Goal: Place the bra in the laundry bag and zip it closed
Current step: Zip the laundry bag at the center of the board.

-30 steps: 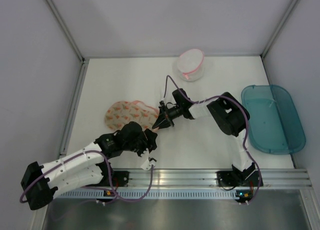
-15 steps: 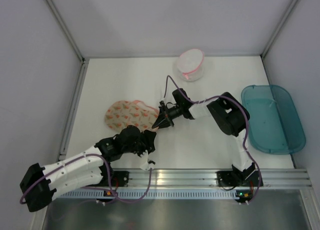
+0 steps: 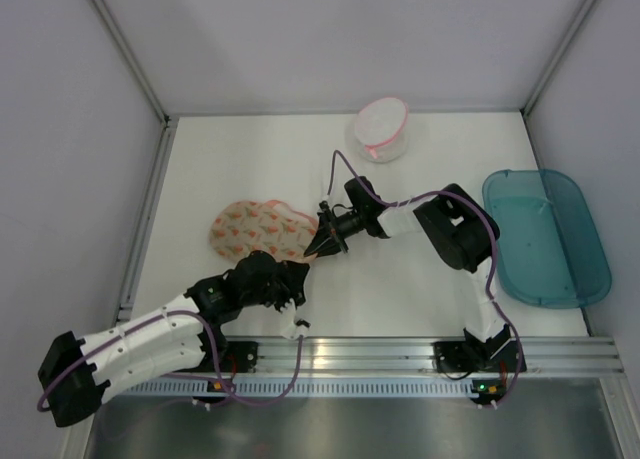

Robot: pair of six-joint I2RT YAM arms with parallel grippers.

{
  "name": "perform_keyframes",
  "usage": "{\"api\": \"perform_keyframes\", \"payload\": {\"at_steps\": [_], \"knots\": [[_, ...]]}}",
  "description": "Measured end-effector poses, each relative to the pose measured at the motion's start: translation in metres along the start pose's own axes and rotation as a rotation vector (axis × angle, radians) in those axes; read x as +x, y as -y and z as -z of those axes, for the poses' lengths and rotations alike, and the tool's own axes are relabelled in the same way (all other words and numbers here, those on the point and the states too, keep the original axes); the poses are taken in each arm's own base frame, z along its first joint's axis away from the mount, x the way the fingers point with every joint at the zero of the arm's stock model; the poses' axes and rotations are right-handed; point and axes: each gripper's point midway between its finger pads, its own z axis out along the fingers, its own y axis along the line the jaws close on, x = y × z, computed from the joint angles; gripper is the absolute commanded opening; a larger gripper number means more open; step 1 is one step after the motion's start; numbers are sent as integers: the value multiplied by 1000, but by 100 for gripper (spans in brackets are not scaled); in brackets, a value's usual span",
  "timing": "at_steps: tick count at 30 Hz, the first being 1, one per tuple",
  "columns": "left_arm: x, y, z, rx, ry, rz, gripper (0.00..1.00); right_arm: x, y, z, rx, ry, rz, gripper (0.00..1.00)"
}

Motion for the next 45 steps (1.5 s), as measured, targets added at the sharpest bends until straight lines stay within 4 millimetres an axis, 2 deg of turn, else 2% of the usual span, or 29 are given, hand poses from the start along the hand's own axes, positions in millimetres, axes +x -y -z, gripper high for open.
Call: {"api": "perform_keyframes", "payload": {"at_steps": [4, 11, 17, 26, 34, 39, 45], "knots": [[-1, -1, 2, -8, 3, 9, 0, 0, 0, 0, 1, 0, 3, 0], [-3, 1, 6, -8, 7, 29, 0, 0, 2, 0, 5, -2, 6, 0], [-13, 16, 16, 54, 51, 64, 0, 1, 4, 0, 15, -4, 16, 0], [-28, 38, 31, 169, 106, 152, 0, -1, -3, 4, 16, -23, 65, 0], [-33, 62, 36, 258, 109, 245, 0, 1, 7, 6, 65, -32, 93, 0], [-35, 68, 38, 279, 107, 277, 0, -1, 8, 9, 109, -27, 163, 0], [-34, 71, 39, 286, 98, 298, 0, -3, 23, 15, 175, -7, 173, 0]]}}
